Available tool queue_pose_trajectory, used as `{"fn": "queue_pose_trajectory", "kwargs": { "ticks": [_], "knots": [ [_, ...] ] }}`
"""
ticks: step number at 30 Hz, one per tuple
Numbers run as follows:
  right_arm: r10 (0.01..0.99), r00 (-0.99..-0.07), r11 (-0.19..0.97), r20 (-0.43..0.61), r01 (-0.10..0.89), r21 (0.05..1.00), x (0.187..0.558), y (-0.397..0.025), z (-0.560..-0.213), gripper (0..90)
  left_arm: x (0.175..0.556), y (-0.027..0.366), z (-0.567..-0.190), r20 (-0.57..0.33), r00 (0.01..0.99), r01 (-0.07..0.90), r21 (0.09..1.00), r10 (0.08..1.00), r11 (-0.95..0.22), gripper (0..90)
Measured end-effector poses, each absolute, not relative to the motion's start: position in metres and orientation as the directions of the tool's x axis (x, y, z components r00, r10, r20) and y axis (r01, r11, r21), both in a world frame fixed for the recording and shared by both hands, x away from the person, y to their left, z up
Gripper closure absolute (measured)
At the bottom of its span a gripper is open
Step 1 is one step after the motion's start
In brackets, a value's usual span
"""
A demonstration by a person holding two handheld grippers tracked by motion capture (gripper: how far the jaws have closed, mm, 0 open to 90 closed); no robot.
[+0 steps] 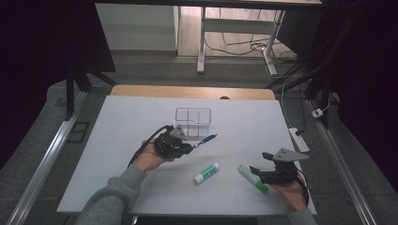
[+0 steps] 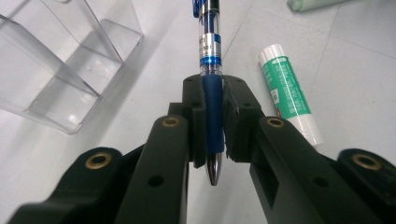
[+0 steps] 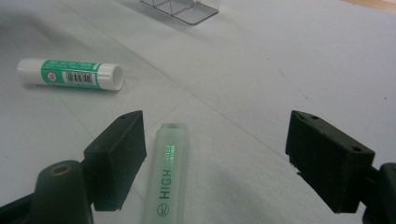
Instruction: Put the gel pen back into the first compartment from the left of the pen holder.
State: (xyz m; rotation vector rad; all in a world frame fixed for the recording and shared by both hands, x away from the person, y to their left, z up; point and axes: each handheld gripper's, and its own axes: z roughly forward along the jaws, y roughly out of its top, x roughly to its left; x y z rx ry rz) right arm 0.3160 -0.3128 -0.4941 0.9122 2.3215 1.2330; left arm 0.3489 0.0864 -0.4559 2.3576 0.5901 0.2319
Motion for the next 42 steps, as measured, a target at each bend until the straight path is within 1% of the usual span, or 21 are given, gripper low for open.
{"fn": "queue_pose_trajectory", "kwargs": {
  "ticks": [3,6,12,18,28,31,42],
  "knots": [
    [0.684,-0.73,0.412,-0.007,0.378,0.829,0.316,-0.313,-0.493,21.1,0.347,0.09,-0.453,0.002,0.887,0.34,0.674,0.462,-0.656,79.5],
    [0.678,-0.735,0.411,-0.007,0.372,0.832,0.316,-0.311,-0.491,21.7,0.345,0.091,-0.451,0.013,0.9,0.309,0.688,0.436,-0.656,79.5],
    [0.667,-0.745,0.412,-0.022,0.344,0.844,0.315,-0.302,-0.484,23.0,0.343,0.09,-0.449,0.015,0.905,0.3,0.687,0.426,-0.662,79.5],
    [0.642,-0.765,0.44,-0.048,0.316,0.84,0.314,-0.288,-0.479,23.1,0.342,0.089,-0.45,0.009,0.911,0.295,0.686,0.413,-0.665,79.5],
    [0.63,-0.773,0.456,-0.073,0.293,0.84,0.318,-0.266,-0.474,23.1,0.341,0.086,-0.452,0.009,0.922,0.279,0.675,0.386,-0.683,79.4],
    [0.619,-0.781,0.466,-0.087,0.275,0.841,0.32,-0.259,-0.473,23.4,0.341,0.085,-0.453,0.007,0.924,0.28,0.67,0.382,-0.687,79.5],
    [0.59,-0.801,0.492,-0.101,0.258,0.832,0.324,-0.238,-0.469,23.1,0.341,0.083,-0.455,-0.001,0.928,0.28,0.664,0.374,-0.693,79.4]
  ]
}}
